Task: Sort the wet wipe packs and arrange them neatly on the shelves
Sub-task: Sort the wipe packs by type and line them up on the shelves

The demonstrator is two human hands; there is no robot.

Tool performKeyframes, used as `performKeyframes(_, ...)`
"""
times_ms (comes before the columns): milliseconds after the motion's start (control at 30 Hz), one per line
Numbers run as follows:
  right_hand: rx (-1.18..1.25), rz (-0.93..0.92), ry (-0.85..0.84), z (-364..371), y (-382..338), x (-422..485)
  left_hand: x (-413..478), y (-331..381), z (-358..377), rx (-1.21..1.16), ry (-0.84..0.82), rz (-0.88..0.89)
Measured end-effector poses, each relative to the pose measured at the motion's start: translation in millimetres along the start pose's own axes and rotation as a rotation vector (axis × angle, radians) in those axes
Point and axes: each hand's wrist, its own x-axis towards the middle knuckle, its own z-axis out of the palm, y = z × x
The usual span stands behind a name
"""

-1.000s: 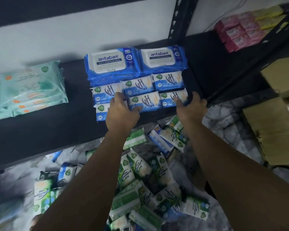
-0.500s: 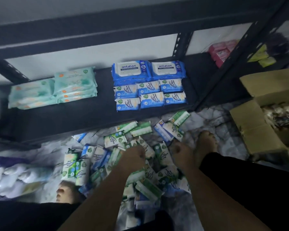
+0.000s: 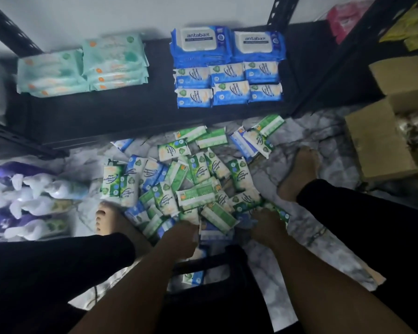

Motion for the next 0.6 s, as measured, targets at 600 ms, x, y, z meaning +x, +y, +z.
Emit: performKeyframes(600, -0.521, 0.073, 0.171, 26.2, 11.7, 39.0, 48.5, 24.3, 31.1, 0.258, 0.382, 0.081)
